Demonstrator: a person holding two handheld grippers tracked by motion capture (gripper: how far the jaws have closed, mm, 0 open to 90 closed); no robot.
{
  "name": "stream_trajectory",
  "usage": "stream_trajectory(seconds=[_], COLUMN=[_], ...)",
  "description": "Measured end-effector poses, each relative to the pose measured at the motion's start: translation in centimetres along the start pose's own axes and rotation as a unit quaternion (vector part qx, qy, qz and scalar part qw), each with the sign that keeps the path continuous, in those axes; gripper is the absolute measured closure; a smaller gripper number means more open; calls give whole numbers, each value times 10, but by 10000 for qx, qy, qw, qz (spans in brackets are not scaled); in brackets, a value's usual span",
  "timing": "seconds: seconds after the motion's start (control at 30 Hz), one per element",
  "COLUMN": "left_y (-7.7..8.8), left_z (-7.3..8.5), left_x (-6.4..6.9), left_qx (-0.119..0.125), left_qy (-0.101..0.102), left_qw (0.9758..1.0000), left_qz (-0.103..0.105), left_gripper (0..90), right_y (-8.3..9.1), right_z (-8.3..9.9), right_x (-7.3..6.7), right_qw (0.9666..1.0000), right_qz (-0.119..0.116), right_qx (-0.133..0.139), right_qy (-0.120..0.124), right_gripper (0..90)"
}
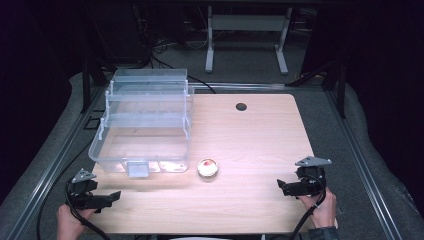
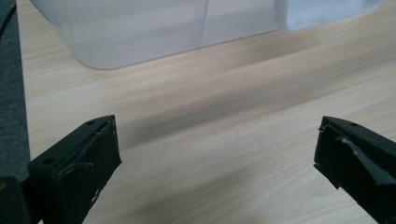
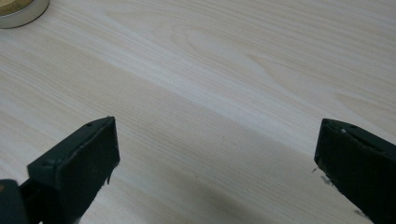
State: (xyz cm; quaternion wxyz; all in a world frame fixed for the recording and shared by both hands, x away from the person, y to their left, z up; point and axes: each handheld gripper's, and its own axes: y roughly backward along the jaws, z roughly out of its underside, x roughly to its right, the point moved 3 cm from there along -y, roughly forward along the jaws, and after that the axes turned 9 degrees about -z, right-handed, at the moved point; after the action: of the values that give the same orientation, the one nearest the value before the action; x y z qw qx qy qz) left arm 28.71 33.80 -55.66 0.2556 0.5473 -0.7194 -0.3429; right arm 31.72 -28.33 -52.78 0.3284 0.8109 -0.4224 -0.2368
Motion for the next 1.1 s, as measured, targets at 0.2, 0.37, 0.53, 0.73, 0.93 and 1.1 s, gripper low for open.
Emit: stream_trajectory(seconds=[0.2, 0.37, 0.53, 0.73, 0.93, 1.1], left_y=[3, 4, 6, 5, 2, 2], left_z=[0, 1, 3, 4, 6, 6], left_x=[-2, -2, -6, -5, -5, -5], left_qx=[33, 12, -21, -45, -96, -101], left_qy=[26, 40, 58, 95, 115, 105], left_qw=[10000, 10000, 10000, 9999, 9999, 9999], left_qz=[-28, -41, -56, -29, -3, 5], left_gripper=[2, 2, 2, 2, 2, 2], right_y=[-8, -19, -31, -43, -75, -98], right_z=[-18, -31, -44, -59, -80, -95], right_x=[-14, -26, -40, -56, -88, -111], right_qw=[9998, 9992, 9978, 9957, 9884, 9840], right_qz=[-69, -192, -358, -554, -1035, -1182], right_qx=[10, -94, -170, -196, -341, -470], right_qy=[192, 339, 533, 722, 1056, 1248], right_gripper=[0, 0, 0, 0, 0, 0])
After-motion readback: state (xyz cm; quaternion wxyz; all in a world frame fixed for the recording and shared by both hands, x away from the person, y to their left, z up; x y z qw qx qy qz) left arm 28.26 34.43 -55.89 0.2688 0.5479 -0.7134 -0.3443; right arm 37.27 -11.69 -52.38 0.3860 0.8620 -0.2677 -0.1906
